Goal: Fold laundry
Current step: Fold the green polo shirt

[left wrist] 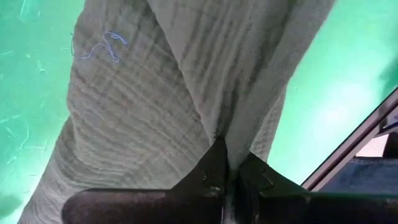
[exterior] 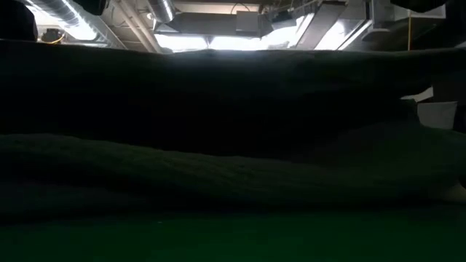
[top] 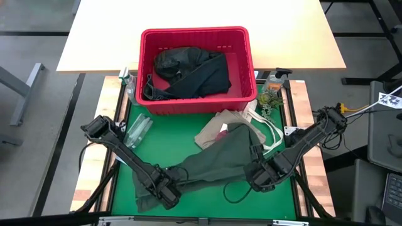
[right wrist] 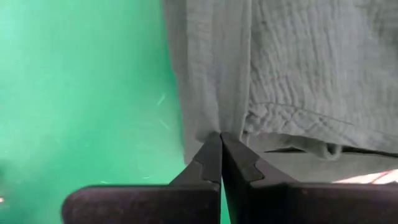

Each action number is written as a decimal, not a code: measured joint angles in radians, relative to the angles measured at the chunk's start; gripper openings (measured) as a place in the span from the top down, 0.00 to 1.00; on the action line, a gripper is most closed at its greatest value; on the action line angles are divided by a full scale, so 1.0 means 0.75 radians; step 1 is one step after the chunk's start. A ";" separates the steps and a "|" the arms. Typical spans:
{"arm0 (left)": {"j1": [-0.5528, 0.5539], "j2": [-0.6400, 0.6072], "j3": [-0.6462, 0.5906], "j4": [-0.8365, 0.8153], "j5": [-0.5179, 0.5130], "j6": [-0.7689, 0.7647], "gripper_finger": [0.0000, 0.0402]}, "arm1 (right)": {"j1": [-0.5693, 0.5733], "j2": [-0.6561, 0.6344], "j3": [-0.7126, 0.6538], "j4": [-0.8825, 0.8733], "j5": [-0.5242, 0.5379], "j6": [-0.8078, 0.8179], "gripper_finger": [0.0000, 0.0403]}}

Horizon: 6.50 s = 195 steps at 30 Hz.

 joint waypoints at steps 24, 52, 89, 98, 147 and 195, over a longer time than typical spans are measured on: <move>-0.012 0.017 -0.002 0.026 -0.057 0.013 0.73 | -0.002 0.021 0.000 0.139 -0.242 0.074 1.00; -0.011 0.017 -0.002 -0.002 0.134 0.218 0.63 | -0.031 0.028 0.000 0.180 0.006 -0.117 0.65; 0.049 0.011 -0.358 -0.056 -0.213 -0.216 0.65 | -0.168 0.057 -0.605 0.720 -0.177 -0.218 0.65; 0.042 0.007 -0.296 -0.325 -0.108 -0.220 0.65 | -0.168 0.057 -0.605 0.718 -0.215 -0.212 0.65; -0.080 0.004 -0.001 -0.270 -0.003 -0.133 0.65 | -0.176 0.008 -0.226 -0.020 -0.130 -0.150 0.65; -0.204 0.152 -0.002 -0.010 -0.232 -0.261 0.85 | -0.657 0.028 -0.381 0.417 0.122 -0.392 0.65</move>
